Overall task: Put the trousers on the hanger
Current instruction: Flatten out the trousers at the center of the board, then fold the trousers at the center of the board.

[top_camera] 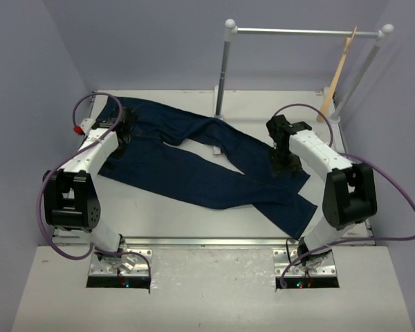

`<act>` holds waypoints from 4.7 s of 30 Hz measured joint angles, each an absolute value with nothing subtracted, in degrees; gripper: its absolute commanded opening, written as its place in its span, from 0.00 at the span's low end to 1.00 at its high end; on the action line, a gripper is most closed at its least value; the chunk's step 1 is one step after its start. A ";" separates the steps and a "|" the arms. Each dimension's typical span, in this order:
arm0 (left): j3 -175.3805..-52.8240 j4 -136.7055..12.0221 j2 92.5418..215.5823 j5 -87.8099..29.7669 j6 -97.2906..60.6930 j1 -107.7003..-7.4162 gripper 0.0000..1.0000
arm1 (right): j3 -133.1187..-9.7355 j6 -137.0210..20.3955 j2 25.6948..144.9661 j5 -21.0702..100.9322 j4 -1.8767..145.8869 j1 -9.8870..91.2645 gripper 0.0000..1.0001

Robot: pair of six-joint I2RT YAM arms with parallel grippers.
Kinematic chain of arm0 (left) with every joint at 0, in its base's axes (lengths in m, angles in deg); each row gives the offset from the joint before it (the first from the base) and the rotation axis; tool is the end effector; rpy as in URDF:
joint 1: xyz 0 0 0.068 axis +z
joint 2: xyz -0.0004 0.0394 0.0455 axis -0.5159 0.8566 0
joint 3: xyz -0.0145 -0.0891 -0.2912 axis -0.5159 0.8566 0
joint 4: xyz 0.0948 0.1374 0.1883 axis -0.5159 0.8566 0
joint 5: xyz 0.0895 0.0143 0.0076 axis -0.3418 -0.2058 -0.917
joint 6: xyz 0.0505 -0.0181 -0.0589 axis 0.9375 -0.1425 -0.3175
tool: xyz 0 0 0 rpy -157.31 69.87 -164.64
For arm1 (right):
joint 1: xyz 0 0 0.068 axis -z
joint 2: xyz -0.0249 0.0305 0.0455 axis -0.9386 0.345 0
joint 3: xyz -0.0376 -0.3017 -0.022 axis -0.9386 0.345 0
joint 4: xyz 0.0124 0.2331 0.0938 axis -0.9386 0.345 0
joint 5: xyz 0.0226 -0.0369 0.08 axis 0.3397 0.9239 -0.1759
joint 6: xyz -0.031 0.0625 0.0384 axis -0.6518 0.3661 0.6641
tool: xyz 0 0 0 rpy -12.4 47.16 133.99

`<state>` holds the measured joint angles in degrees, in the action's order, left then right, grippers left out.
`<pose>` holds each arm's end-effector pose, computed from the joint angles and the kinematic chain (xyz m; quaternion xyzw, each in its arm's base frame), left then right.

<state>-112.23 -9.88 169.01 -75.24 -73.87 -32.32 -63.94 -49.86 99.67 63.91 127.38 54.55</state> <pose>0.3065 0.0355 0.2657 -0.5532 0.7519 0.1746 0.3132 0.2949 0.0605 0.2161 0.0084 0.9881 -0.1215 0.0936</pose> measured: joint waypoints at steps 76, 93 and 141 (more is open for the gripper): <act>-164.62 -7.04 204.08 -62.59 -62.99 -31.69 1.00 | -38.36 -31.95 62.18 46.25 104.77 49.59 0.65; -176.63 -36.69 229.48 -64.41 -57.09 -28.52 1.00 | -18.43 -31.50 43.41 20.95 98.04 48.67 0.64; -158.30 -45.86 206.41 -45.19 -48.32 -22.83 0.00 | -18.74 -28.24 47.88 44.28 95.30 48.70 0.71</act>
<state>-158.30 -45.86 206.41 -45.19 -48.32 -22.83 -18.74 -28.24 47.88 44.28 95.30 48.70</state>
